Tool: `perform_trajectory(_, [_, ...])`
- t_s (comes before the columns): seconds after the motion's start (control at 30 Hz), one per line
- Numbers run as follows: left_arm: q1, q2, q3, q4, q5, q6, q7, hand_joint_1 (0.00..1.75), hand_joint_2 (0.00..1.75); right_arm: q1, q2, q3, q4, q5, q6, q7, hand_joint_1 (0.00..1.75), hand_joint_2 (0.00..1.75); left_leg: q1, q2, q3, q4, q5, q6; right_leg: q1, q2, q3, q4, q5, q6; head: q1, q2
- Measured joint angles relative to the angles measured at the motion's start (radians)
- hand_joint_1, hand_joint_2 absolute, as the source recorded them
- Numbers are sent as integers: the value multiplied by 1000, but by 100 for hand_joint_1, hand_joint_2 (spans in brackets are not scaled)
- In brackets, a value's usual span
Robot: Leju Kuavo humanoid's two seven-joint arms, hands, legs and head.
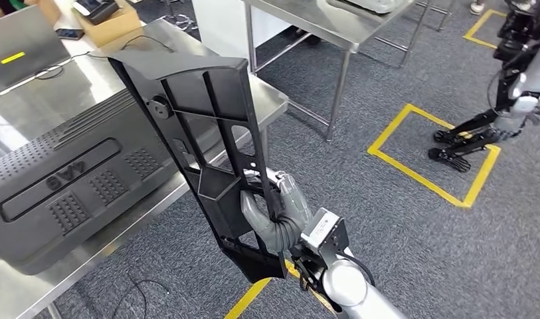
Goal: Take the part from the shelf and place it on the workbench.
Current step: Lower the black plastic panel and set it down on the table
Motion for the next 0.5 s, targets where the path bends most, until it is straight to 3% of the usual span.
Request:
perform_trajectory(0.07, [-3,0,0,0,0,0,0,0,175,0,0,0,0,0,0,1,175,175,6,-22,5,-11,7,1,-9,52,-42,91,-48,12,11,0])
perform_trajectory(0.13, [-5,-1,0,0,-1,0,0,0,175,4,-2,0,0,1,0,2,175,175,8,-46,3,-10,8,1,-17,68,-104,210,-91,22,23,0])
perform_trajectory(0.17, [-5,-1,0,0,-1,0,0,0,175,6,-3,0,0,1,0,2,175,175,9,-59,3,-8,7,0,-21,70,-121,236,-89,26,27,0])
perform_trajectory(0.2, [-4,-1,0,0,-1,-1,0,0,175,6,-4,0,0,1,0,3,175,175,12,-71,4,-5,5,-3,-25,71,-121,226,-68,31,31,0])
perform_trajectory(0.23, [-3,-1,0,0,-1,-1,0,0,175,6,-4,0,0,1,0,3,175,175,15,-84,4,1,2,-7,-29,75,-103,179,-31,35,35,0])
perform_trajectory(0.3, [-4,-1,0,0,-1,-1,0,0,175,6,-5,0,0,1,0,3,175,175,21,-108,-1,16,-7,-21,-38,107,-51,57,25,43,44,0])
perform_trajectory(0.37, [-5,-1,0,0,0,0,0,0,175,5,-5,0,0,1,0,3,175,175,24,-125,-12,30,-12,-34,-41,135,-28,1,33,39,49,0])
perform_trajectory(0.43, [-4,-1,0,0,0,0,0,0,175,5,-5,0,0,1,1,3,175,175,27,-140,-19,32,-10,-43,-38,126,-28,-2,31,26,45,0])
perform_trajectory(0.5, [-2,-1,0,0,0,1,0,0,175,5,-3,0,0,1,3,3,175,175,27,-118,-25,52,-22,-53,-37,106,-23,-5,31,11,38,0])
